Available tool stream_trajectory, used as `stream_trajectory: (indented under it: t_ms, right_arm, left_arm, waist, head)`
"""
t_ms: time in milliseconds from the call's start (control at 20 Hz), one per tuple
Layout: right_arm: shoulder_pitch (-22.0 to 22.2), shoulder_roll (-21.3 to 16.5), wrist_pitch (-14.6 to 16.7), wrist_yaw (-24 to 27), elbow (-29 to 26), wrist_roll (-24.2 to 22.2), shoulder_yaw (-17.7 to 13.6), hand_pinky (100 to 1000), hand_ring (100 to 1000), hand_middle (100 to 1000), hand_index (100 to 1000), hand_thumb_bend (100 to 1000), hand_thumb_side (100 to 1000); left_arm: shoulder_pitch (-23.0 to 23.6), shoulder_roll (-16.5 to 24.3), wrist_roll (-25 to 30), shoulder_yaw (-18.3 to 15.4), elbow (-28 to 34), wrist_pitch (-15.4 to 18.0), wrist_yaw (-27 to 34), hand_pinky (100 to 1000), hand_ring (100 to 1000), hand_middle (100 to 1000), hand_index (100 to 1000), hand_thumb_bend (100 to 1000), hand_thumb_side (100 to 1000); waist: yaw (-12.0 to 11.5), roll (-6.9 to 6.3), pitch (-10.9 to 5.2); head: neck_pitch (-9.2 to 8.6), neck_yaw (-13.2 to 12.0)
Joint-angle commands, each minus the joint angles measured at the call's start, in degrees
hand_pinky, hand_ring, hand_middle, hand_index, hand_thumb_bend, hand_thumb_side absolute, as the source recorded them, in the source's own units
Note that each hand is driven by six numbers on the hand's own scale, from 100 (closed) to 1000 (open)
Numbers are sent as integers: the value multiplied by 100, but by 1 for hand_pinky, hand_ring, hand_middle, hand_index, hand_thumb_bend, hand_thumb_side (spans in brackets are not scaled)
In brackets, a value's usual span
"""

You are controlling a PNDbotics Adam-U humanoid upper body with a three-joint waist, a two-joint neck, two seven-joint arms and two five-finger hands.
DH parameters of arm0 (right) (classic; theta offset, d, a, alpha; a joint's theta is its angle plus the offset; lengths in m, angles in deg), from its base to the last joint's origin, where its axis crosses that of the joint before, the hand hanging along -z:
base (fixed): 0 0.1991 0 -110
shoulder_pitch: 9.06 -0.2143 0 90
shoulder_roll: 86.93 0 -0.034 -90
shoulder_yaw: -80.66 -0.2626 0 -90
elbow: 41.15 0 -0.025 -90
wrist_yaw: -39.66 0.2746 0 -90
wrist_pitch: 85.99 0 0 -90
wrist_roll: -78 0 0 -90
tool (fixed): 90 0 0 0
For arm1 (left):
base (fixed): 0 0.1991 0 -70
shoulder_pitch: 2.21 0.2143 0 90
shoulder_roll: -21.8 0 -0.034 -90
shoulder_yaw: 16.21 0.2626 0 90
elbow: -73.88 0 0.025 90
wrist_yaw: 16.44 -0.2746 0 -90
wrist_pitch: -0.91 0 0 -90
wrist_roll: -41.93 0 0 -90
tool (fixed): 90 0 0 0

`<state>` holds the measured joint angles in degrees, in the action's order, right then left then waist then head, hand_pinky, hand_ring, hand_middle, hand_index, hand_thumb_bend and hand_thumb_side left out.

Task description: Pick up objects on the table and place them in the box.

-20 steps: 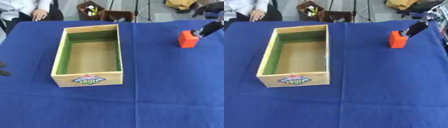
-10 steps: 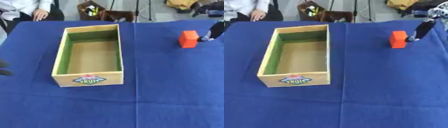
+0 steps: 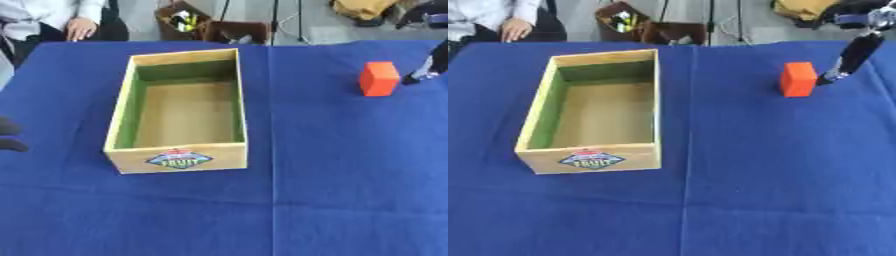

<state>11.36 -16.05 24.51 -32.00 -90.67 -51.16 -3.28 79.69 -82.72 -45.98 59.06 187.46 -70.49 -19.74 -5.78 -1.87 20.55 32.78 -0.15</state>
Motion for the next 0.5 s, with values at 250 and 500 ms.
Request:
stream_trajectory:
  t_ms: [250, 500]
  right_arm:
    - [-133, 50, 146, -89, 218, 207, 21, 903, 952, 996, 1000, 588, 394]
    - [-142, 170, 157, -8, 320, 188, 49, 902, 948, 983, 1000, 549, 371]
  left_arm:
    - [-31, 29, 48, 15, 101, 3, -30, 503, 635, 608, 872, 344, 783]
    - [-40, 4, 72, 16, 101, 1, -30, 505, 636, 608, 872, 343, 783]
  waist:
    - [-32, -10, -74]
    - [-72, -15, -39]
  head:
    - [-87, 46]
    - [-103, 70]
